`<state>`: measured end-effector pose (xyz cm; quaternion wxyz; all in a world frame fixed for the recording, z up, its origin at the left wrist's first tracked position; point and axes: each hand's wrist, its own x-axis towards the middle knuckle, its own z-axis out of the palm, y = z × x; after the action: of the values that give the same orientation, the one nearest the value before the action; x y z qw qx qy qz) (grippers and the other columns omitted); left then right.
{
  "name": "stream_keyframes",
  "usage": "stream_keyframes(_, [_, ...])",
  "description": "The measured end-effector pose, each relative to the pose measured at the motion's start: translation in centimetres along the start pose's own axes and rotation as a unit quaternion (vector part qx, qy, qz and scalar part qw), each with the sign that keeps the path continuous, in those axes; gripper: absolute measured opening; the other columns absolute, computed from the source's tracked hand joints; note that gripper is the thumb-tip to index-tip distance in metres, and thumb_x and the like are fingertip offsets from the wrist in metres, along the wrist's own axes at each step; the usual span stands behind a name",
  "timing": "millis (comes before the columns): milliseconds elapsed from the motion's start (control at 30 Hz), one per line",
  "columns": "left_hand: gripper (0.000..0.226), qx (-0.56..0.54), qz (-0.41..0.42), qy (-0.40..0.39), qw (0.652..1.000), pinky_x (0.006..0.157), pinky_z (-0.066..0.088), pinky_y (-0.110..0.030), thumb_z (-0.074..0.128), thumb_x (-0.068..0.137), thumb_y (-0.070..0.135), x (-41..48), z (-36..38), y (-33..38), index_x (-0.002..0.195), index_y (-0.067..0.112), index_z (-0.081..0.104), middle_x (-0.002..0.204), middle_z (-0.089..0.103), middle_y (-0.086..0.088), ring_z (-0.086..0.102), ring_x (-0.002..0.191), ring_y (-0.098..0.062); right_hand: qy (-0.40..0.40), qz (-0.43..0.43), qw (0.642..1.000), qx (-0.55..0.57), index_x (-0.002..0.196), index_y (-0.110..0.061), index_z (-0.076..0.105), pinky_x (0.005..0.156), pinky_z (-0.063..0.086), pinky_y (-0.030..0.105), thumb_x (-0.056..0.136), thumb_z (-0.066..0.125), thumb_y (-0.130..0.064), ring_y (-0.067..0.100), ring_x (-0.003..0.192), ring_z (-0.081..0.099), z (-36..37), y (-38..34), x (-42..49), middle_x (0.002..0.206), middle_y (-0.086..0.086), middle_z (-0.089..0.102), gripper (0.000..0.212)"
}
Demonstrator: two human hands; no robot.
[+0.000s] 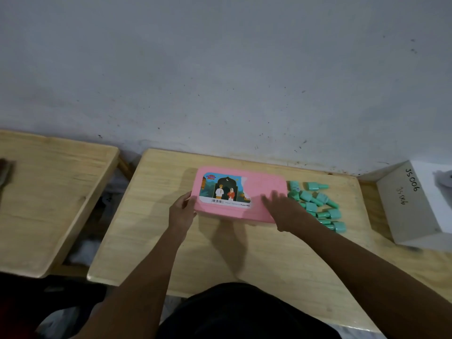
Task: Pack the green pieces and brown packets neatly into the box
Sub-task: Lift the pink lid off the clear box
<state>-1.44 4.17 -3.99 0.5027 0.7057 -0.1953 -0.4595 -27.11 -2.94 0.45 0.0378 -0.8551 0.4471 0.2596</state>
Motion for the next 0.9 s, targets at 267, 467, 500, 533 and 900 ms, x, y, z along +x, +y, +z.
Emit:
stream_keyframes(267, [0.032, 0.057, 0.038, 0.034, 0.997, 0.087, 0.055, -0.044, 0.049, 0.097, 0.028, -0.7, 0.6, -1.1, 0.124, 0.014, 0.060, 0.098, 0.066, 0.001, 0.063, 0.090, -0.018, -0.079, -0.071, 0.994, 0.030, 0.152, -0.015, 0.022, 0.100, 0.046, 0.037, 0.074, 0.079, -0.029, 0.027, 0.122, 0.050, -2.8, 2.5, 1.1, 0.139, 0.013, 0.049, 0.097])
stream_keyframes(467, [0.066, 0.041, 0.051, -0.004, 0.998, 0.099, 0.045, -0.034, 0.069, 0.083, 0.022, -4.2, 2.6, -3.4, 0.140, 0.023, 0.034, 0.134, 0.052, 0.007, 0.051, 0.121, -0.009, -0.074, -0.076, 0.994, 0.010, 0.148, -0.014, 0.030, 0.097, 0.048, 0.035, 0.075, 0.078, -0.033, 0.025, 0.117, 0.054, -2.7, 2.3, 1.2, 0.134, 0.011, 0.054, 0.089])
stream_keyframes(500, [0.075, 0.040, 0.053, -0.021, 0.998, 0.098, 0.046, -0.031, 0.072, 0.081, 0.015, -4.4, 2.8, -3.7, 0.142, 0.023, 0.028, 0.133, 0.049, 0.009, 0.051, 0.119, -0.005, -0.072, -0.074, 0.995, 0.011, 0.148, -0.014, 0.030, 0.097, 0.048, 0.035, 0.075, 0.078, -0.033, 0.025, 0.116, 0.054, -2.6, 2.3, 1.2, 0.133, 0.011, 0.054, 0.089])
stream_keyframes(533, [0.081, 0.030, 0.053, -0.041, 0.997, 0.095, 0.048, -0.028, 0.072, 0.079, 0.006, -4.6, 2.9, -3.8, 0.142, 0.021, 0.024, 0.132, 0.048, 0.008, 0.053, 0.114, 0.000, -0.070, -0.073, 0.995, 0.012, 0.148, -0.015, 0.030, 0.096, 0.048, 0.035, 0.075, 0.078, -0.033, 0.024, 0.115, 0.054, -2.5, 2.3, 1.2, 0.132, 0.011, 0.055, 0.089])
stream_keyframes(900, [0.110, 0.022, 0.011, -0.030, 0.999, 0.106, 0.044, -0.042, 0.089, 0.061, 0.021, -3.8, 3.9, -4.3, 0.142, 0.025, 0.016, 0.139, 0.045, 0.001, 0.049, 0.126, -0.015, -0.049, -0.067, 0.996, 0.020, 0.147, -0.014, 0.030, 0.088, 0.053, 0.034, 0.076, 0.076, -0.031, 0.024, 0.105, 0.057, -1.7, 2.3, 0.7, 0.124, 0.011, 0.055, 0.086])
